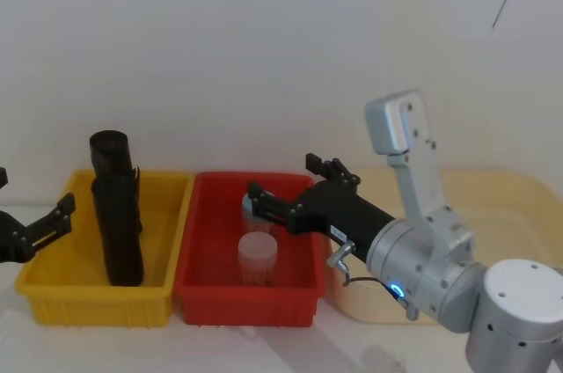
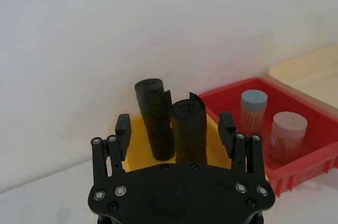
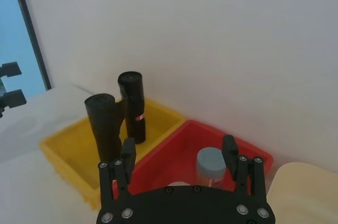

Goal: Pick up the garbage bag with the one hand and transfer it to the other hand.

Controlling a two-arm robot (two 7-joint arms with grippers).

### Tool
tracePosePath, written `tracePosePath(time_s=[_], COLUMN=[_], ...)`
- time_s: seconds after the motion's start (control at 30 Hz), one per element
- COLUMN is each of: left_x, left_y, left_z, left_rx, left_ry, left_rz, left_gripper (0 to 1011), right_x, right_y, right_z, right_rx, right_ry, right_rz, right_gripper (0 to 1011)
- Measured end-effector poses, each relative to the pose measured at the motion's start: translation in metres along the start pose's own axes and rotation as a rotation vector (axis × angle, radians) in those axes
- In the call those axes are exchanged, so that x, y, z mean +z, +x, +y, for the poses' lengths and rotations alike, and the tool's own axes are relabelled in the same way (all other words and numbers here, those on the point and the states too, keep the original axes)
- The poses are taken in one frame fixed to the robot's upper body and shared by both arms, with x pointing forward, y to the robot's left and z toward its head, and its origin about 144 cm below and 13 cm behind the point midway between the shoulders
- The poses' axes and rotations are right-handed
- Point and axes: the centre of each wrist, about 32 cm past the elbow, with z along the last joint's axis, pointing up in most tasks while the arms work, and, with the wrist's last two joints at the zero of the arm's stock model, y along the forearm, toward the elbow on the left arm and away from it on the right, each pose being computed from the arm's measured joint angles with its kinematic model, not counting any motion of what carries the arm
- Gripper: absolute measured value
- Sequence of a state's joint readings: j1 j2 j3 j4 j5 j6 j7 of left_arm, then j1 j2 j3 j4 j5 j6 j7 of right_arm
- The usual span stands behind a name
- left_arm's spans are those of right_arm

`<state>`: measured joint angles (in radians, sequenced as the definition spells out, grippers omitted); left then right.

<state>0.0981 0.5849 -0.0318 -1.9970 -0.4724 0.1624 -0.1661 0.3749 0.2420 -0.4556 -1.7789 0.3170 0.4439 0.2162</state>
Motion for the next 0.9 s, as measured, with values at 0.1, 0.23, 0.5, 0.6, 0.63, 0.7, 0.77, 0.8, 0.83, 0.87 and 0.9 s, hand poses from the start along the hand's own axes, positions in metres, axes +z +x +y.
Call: tracePosePath(time_s=[0.1,0.23,0.5,0.6,0.63,0.7,0.77,0.8,0.83,0.87,0.9], left_x=[-0.003,-0.006,-0.015,-0.018,-0.019,-0.021,-0.023,-0.024,-0.026,-0.026,-0.027], left_y=[0.006,0.012,0.021,0.023,0.023,0.024,0.023,0.023,0.023,0.022,0.022], left_z=[-0.002,-0.006,-0.024,-0.033,-0.035,-0.042,-0.049,-0.051,-0.056,-0.058,-0.059], left_rx=[-0.017,-0.036,-0.068,-0.082,-0.087,-0.098,-0.11,-0.114,-0.121,-0.126,-0.129], left_ry=[-0.007,-0.021,-0.038,-0.042,-0.043,-0.043,-0.042,-0.042,-0.041,-0.042,-0.04], left_rz=[0.02,0.045,0.089,0.103,0.107,0.116,0.124,0.127,0.133,0.135,0.138], left_gripper=[1001,1001,1002,1002,1002,1002,1002,1002,1001,1001,1002], right_x=[0.003,0.005,0.006,0.005,0.005,0.004,0.003,0.003,0.002,0.002,0.002], right_y=[-0.002,-0.005,-0.007,-0.007,-0.007,-0.007,-0.006,-0.005,-0.004,-0.004,-0.004], right_z=[0.002,0.004,0.009,0.011,0.011,0.013,0.014,0.015,0.016,0.017,0.017], right_rx=[0.009,0.02,0.041,0.046,0.047,0.051,0.051,0.052,0.053,0.053,0.053], right_ry=[-0.018,-0.04,-0.074,-0.086,-0.089,-0.096,-0.104,-0.106,-0.111,-0.113,-0.115], right_rz=[-0.005,-0.009,-0.01,-0.009,-0.009,-0.008,-0.006,-0.006,-0.005,-0.004,-0.004], right_gripper=[1002,1002,1002,1002,1002,1002,1002,1002,1002,1002,1002])
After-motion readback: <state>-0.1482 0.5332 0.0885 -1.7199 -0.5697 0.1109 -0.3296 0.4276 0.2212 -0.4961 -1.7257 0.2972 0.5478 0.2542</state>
